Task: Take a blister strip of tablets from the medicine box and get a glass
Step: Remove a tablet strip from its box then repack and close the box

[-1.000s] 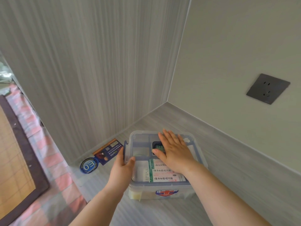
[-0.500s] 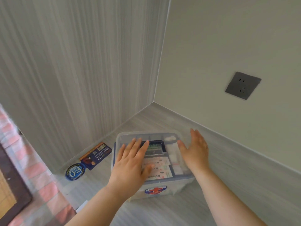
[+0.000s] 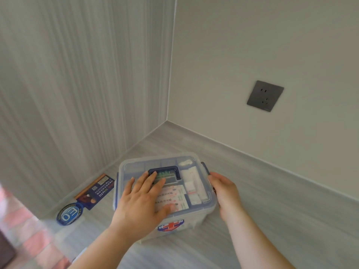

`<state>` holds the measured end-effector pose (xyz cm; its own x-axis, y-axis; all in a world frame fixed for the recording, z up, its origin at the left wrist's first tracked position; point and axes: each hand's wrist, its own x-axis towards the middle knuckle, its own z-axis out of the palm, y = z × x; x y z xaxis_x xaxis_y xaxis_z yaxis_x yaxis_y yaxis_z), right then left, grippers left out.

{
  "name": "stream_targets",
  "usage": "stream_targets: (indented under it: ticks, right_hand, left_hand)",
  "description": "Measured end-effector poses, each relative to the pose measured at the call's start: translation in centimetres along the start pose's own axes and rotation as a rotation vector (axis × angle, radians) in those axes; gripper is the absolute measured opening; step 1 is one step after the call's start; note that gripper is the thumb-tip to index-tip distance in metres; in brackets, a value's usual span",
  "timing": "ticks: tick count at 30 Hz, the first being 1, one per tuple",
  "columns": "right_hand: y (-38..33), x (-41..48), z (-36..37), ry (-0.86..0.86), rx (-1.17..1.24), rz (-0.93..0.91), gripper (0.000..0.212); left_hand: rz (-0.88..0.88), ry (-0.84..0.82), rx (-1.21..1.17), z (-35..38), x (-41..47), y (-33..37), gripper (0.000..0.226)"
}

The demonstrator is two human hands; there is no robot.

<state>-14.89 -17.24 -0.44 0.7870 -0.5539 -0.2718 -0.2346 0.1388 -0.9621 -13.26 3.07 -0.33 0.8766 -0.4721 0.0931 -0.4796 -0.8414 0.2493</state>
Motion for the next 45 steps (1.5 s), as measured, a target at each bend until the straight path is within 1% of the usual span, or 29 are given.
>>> stream_targets:
  ticks: [2,3,7,13,20,24,27,29,31,33,35,37,38,40,42,45]
  right_hand:
    - [0.2,-0.8,0.5,-0.041,-0.078,-0.077,0.034]
    - [0.4,-1.1,0.7,-0.057,-0.112,-0.109,0.039]
    - [0.5,-1.0,1.0,-0.074,-0.118,-0.151,0.042]
    - [-0.5,1.4,2.3,-0.139,-0.143,-0.162,0.041]
    - [-1.5,6.6,5.8,-0.192,-0.148,-0.189,0.039]
    - [-2.7,10.0,7.6,-0.216,-0.2,-0.2,0.037]
    - [-3.9,12.2,9.0,-0.23,-0.291,-0.248,0.037]
    - [-4.7,13.7,9.9,-0.217,-0.398,-0.292,0.035]
    - [-5.3,15.0,10.9,-0.17,-0.537,-0.343,0.033]
    - [-5.9,16.3,11.9,-0.087,-0.669,-0.386,0.031]
    - [-6.2,17.5,12.9,0.035,-0.732,-0.398,0.031]
    - [-6.4,18.7,13.6,0.138,-0.709,-0.352,0.031]
    - [-6.4,19.2,13.9,0.152,-0.651,-0.304,0.03]
    - [-6.4,19.9,14.2,0.116,-0.536,-0.23,0.031]
    - [-6.3,20.2,14.1,0.056,-0.533,-0.235,0.033]
    - [-5.8,19.2,13.0,0.039,-0.547,-0.248,0.045]
  left_hand:
    - [0.076,-0.04,0.014,-0.1,-0.2,0.0,0.085]
    - [0.109,-0.053,0.026,-0.1,-0.3,0.1,0.086]
    - [0.134,-0.055,0.067,-0.1,-0.2,0.4,0.08]
    - [0.045,-0.033,0.069,0.4,1.1,0.6,0.078]
    - [-0.014,-0.051,0.095,0.2,5.7,-1.3,0.077]
    - [-0.048,-0.047,0.089,0.3,8.7,-2.1,0.077]
    - [-0.091,-0.041,0.096,0.4,10.9,-2.3,0.076]
    - [-0.129,-0.032,0.099,0.5,12.4,-2.1,0.075]
    - [-0.174,-0.028,0.097,0.8,14.0,-1.8,0.074]
    - [-0.212,-0.029,0.096,1.0,15.6,-1.6,0.074]
    - [-0.246,-0.012,0.07,1.1,17.3,-1.8,0.073]
    - [-0.274,0.015,0.039,1.2,18.9,-1.9,0.071]
    - [-0.285,0.026,0.033,1.3,19.5,-1.9,0.07]
    - [-0.297,0.042,0.027,1.5,20.4,-1.7,0.068]
    - [-0.311,0.053,0.02,1.7,21.1,-1.6,0.068]
    - [-0.318,0.065,0.027,1.7,21.6,-1.4,0.067]
